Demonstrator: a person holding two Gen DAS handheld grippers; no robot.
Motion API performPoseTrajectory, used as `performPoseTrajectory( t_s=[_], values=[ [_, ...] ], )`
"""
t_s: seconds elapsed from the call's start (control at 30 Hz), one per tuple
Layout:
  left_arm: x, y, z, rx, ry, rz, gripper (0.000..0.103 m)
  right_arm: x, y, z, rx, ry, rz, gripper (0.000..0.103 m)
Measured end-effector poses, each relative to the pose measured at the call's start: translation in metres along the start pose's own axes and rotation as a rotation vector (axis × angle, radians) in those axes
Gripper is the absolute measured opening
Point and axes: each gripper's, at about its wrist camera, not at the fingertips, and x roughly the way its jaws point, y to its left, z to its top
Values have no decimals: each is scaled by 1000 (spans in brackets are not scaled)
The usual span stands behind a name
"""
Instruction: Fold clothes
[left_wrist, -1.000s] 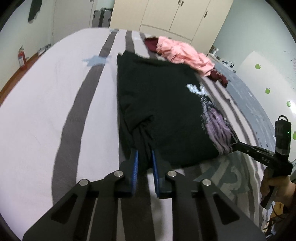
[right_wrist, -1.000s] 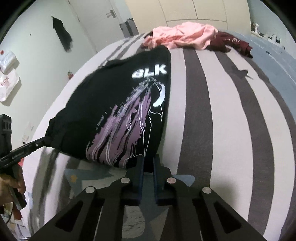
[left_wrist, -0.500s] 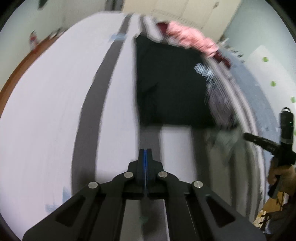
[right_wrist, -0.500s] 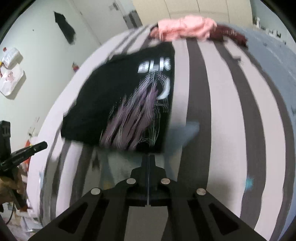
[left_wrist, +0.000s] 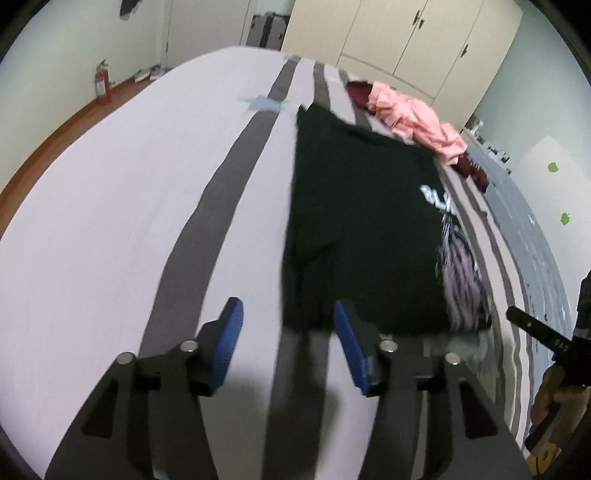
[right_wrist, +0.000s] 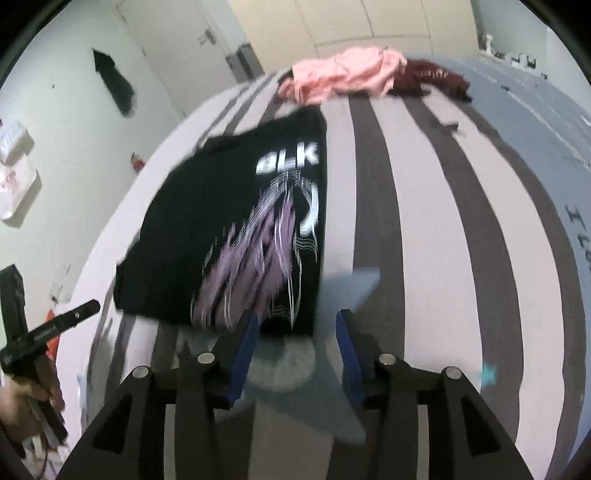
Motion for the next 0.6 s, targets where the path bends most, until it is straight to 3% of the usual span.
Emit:
performPoseTrajectory(
  t_s=[0.23,0.33,0.47,0.5,0.6],
  values=[
    [36,0,1,-14,71,-17,53,37,-13,4,50,60,21,41],
    [41,4,-7,-37,91,-48,60,42,-16,-4,44,72,35,41],
    [42,1,-11,-34,90,-101,60,42,-15,-8,53,72,64,42],
    [42,-1,-11,-32,92,-117,60,43,-14,-8,50,76,72,43],
    [42,-9,-11,-4,94,-128,45,46,-10,-10,40,85,93,43]
  ],
)
